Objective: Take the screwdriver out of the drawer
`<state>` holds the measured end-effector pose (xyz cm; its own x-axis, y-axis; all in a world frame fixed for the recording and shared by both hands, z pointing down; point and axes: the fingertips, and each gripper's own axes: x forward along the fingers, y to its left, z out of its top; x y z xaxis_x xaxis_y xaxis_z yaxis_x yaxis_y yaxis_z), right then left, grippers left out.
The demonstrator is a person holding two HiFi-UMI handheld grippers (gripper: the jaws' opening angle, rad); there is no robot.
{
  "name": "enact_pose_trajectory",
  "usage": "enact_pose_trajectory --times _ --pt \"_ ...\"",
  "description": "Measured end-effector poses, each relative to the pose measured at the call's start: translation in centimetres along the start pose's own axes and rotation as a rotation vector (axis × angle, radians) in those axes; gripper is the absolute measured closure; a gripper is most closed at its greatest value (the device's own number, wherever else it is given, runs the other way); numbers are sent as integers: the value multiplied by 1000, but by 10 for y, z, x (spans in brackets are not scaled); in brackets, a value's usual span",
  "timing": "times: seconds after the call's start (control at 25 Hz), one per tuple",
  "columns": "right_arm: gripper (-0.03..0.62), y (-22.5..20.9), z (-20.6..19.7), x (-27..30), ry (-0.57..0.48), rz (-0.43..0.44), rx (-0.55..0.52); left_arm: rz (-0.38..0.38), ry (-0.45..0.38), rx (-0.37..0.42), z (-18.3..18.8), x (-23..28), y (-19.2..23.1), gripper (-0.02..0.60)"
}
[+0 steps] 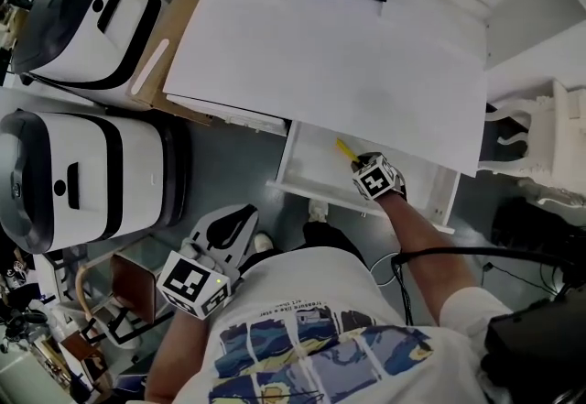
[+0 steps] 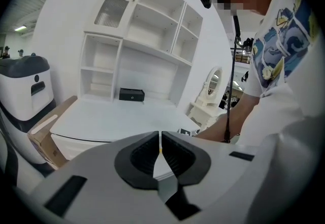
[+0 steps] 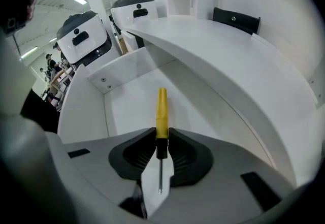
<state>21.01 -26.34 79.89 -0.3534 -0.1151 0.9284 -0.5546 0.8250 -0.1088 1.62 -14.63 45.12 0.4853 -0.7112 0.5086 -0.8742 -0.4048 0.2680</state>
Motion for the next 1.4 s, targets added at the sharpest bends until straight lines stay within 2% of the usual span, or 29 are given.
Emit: enact_pose_trajectory --times 0.2,0.52,0.92,1.4 --pt "500 16 2 -18 7 2 -36 -25 -26 6 -7 -19 5 566" --pt "500 37 12 -53 -18 -54 -104 -60 -74 8 -20 -56 17 566" --pt "500 77 37 -110 -144 -106 -28 -89 -128 4 -35 -99 30 566" --pt "500 178 66 -176 -343 -102 64 -124 -155 7 -66 -157 35 566"
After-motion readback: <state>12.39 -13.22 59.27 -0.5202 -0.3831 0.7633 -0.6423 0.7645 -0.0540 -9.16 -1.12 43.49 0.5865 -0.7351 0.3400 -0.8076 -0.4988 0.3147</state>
